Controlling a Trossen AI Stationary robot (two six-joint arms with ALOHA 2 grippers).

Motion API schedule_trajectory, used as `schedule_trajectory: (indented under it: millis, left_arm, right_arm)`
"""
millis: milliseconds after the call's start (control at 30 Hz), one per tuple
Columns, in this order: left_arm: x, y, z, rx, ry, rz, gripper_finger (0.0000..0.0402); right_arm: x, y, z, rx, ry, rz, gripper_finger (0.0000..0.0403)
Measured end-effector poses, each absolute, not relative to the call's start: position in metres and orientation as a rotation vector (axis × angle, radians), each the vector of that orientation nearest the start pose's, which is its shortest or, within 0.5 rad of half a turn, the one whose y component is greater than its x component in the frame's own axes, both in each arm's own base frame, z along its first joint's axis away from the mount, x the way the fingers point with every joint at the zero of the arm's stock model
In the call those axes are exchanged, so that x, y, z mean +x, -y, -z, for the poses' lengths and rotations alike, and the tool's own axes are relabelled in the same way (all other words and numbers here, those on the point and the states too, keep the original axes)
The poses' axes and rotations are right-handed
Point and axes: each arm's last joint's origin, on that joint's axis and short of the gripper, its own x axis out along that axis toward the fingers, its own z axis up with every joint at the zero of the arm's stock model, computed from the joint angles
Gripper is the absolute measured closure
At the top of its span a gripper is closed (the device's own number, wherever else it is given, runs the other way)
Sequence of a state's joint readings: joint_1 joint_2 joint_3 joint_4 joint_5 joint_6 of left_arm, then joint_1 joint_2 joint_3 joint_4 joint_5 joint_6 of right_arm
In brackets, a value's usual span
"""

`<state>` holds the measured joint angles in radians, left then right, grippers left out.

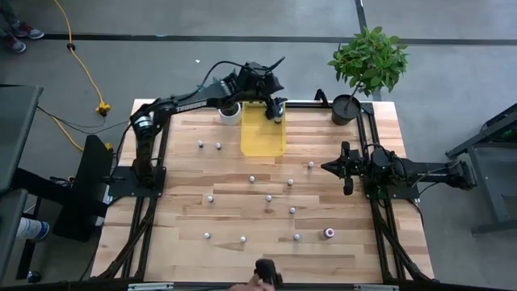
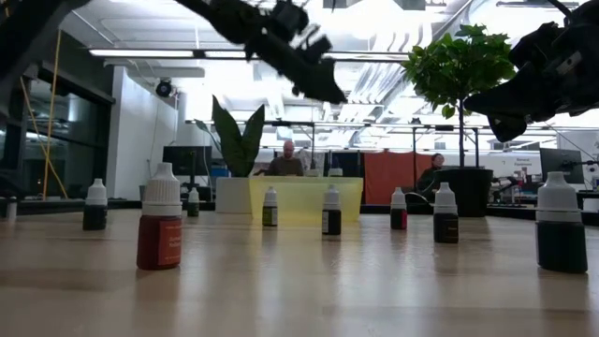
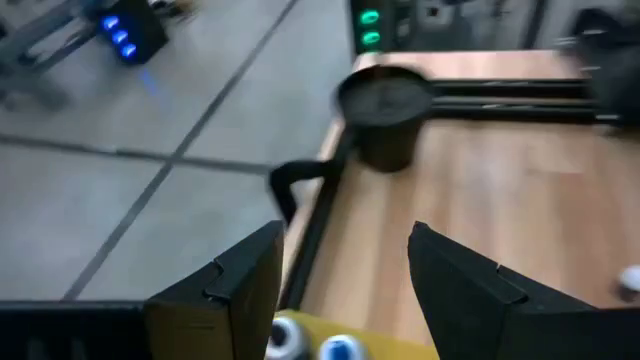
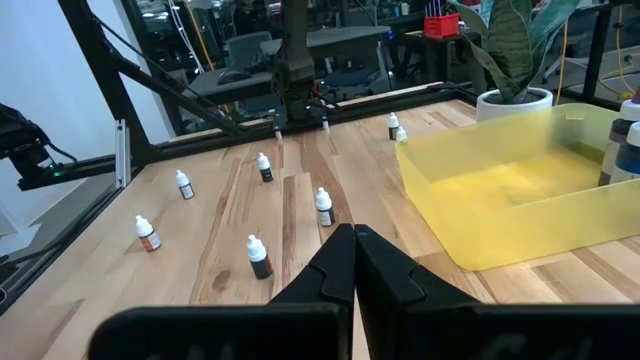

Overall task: Pick & Place food coloring
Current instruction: Put the large pink food coloring bottle into the yellow bin

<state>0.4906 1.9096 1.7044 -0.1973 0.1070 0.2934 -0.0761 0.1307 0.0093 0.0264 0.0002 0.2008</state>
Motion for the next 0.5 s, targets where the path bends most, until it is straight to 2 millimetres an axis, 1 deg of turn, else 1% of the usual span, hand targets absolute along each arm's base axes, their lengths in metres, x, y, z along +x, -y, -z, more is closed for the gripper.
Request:
schedule_trajectory:
  millis: [100, 200, 333, 400, 500]
  left_arm:
    - [0.397, -0.188, -0.343, 0.210, -0.448, -0.260, 0.0195]
    - [0.397, -0.168, -0.363, 0.202, -0.493, -0.191, 0.0195]
    - [0.400, -0.134, -0.387, 0.193, -0.526, -0.070, 0.0195]
    - [0.402, -0.112, -0.394, 0.191, -0.525, 0.015, 0.0195]
    - [0.407, -0.079, -0.398, 0.158, -0.511, 0.162, 0.0195]
  right_arm:
    - [0.105, 0.008, -0.159, 0.204, -0.087, 0.085, 0.0402]
    - [0.105, 0.008, -0.159, 0.204, -0.087, 0.085, 0.0402]
    - [0.105, 0.008, -0.159, 0.204, -0.087, 0.086, 0.0402]
    - [0.105, 0.008, -0.159, 0.204, -0.087, 0.085, 0.0402]
    - [0.105, 0.008, -0.159, 0.204, -0.087, 0.085, 0.0402]
